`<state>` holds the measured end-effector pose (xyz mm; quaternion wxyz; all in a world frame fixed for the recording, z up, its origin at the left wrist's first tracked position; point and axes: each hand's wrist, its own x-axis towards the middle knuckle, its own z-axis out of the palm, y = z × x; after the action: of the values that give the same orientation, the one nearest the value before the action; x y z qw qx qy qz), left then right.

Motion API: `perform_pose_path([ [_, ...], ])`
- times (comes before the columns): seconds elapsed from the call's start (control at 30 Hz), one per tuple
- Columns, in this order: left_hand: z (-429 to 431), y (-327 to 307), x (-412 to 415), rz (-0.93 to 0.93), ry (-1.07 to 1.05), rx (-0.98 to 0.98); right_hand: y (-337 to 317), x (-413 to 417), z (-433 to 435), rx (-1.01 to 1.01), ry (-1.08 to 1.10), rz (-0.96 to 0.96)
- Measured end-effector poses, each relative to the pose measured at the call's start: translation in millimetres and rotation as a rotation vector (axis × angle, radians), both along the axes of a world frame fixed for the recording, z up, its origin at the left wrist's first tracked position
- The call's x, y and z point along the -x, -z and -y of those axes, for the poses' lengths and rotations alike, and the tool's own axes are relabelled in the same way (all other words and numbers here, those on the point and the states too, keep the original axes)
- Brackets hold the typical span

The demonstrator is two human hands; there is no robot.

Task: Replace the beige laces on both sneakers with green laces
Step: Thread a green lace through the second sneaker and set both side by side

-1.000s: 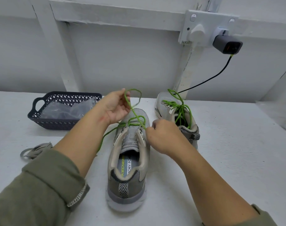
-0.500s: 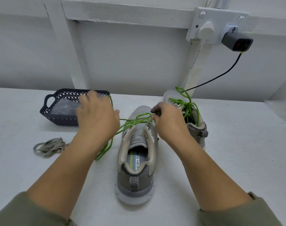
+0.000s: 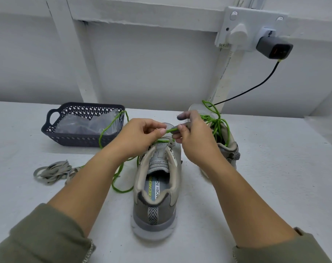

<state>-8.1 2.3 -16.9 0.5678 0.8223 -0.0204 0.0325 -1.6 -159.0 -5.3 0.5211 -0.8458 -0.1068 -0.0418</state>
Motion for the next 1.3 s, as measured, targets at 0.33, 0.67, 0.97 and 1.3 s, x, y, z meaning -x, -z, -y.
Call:
perform_pose_path([
  [0.33, -3.2, 10.9, -3.9, 0.042, -0.111, -0.095, 2.1, -3.7, -2.0, 0.197, 0.141, 0.071],
  [0.67, 0.8, 7.6, -11.0, -0.050, -0.087, -0.400, -9.2, -10.2, -8.0, 0.622, 0.004, -0.329],
  [0.97, 5.6, 17.7, -19.2, -0.069, 0.057, -0.535, -8.1, -18.3, -1.4, 0.348, 0.025, -0.522],
  [1.3, 4.5, 19.9, -22.5, -0.047, 0.143, -0.615, -2.3, -14.8, 2.8, 0.322, 0.056, -0.498],
])
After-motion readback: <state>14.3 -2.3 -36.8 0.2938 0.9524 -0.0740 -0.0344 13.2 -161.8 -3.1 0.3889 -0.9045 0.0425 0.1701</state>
